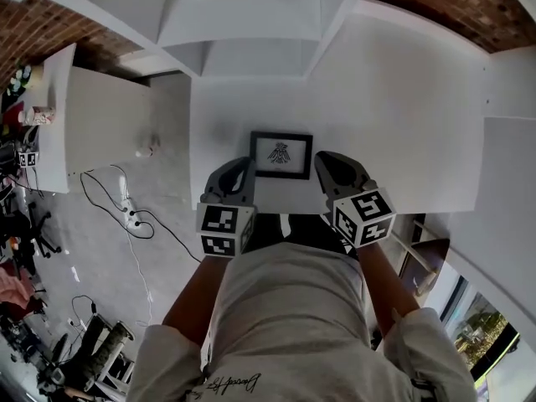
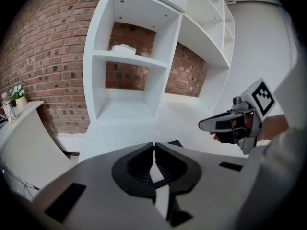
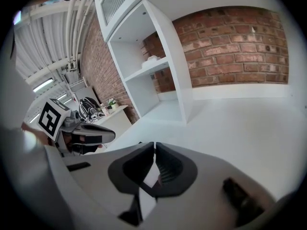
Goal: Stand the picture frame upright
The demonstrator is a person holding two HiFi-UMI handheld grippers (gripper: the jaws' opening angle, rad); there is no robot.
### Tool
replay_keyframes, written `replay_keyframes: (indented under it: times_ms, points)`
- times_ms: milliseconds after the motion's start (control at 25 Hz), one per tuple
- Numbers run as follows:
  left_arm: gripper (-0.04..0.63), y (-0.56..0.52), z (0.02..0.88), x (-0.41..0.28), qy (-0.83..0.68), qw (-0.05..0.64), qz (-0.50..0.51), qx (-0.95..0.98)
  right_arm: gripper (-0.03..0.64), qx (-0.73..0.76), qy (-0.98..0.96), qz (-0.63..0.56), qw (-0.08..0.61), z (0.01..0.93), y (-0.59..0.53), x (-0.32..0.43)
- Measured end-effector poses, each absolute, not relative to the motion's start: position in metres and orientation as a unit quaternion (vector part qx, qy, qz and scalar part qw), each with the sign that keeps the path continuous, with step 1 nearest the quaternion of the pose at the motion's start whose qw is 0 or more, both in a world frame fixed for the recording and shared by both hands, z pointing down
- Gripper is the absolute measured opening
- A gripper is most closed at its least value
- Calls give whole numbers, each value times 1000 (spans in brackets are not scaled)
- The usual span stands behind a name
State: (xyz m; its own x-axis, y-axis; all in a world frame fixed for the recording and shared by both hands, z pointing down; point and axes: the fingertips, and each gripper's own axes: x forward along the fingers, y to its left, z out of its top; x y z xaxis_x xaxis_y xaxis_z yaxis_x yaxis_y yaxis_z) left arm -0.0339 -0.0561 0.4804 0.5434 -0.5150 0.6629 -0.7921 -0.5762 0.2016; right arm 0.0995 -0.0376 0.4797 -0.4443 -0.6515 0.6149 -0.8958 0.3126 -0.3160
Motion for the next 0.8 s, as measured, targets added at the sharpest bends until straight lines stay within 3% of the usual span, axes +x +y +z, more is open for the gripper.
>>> replay_keyframes:
  times_ms: [360,600,800]
  points:
    - [26,-64,518,-35,-372,257,315,835,31,501,-763,343,221,518,-39,106]
    - [81,-66,542,-38,-369,299,319,820,35,499,-753,360,234,538,-38,107]
    - [109,-63,560,-40,-356,319,339,810,94,492,-747,375,245,553,-36,104]
